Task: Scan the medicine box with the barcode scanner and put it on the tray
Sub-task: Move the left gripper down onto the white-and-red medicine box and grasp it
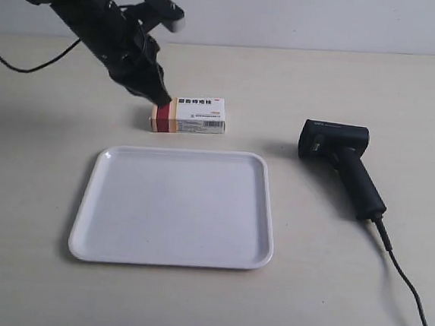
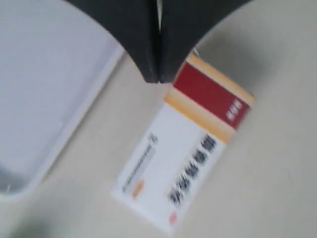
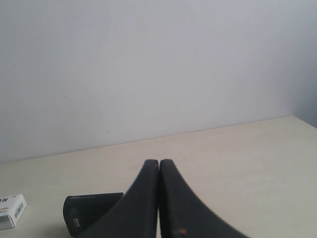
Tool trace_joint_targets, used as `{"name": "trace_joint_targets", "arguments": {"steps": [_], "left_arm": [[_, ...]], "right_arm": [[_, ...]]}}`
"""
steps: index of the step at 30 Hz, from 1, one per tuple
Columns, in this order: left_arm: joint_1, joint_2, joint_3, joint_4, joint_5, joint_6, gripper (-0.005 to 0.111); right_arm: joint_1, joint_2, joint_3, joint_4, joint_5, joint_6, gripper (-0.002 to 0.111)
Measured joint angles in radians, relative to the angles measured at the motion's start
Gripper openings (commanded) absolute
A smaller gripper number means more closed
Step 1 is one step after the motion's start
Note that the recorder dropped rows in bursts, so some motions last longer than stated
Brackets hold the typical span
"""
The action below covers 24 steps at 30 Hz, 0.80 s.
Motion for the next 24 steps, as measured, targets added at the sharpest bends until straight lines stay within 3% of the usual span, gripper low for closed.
{"name": "trace_joint_targets", "arguments": {"steps": [3,9,10,18,24], "left_arm": [[0.016,0.0,-0.03,-0.066,-0.056,0.099,0.02],[0.023,0.048,-0.036,-0.082,-0.139,0.162,0.099],[0.023,0.062,-0.036,-0.083,-0.139,0.18,0.105],[0.023,0.156,-0.036,-0.233,-0.114,0.526,0.104],[0.023,0.221,-0.056,-0.292,-0.166,0.621,0.104]], "right_arm": [[0.0,0.0,0.0,0.0,-0.004,0.0,0.001],[0.0,0.0,0.0,0.0,-0.007,0.0,0.001],[0.0,0.0,0.0,0.0,-0.007,0.0,0.001],[0.0,0.0,0.0,0.0,-0.027,0.0,0.001],[0.0,0.0,0.0,0.0,-0.028,0.0,0.001]]}}
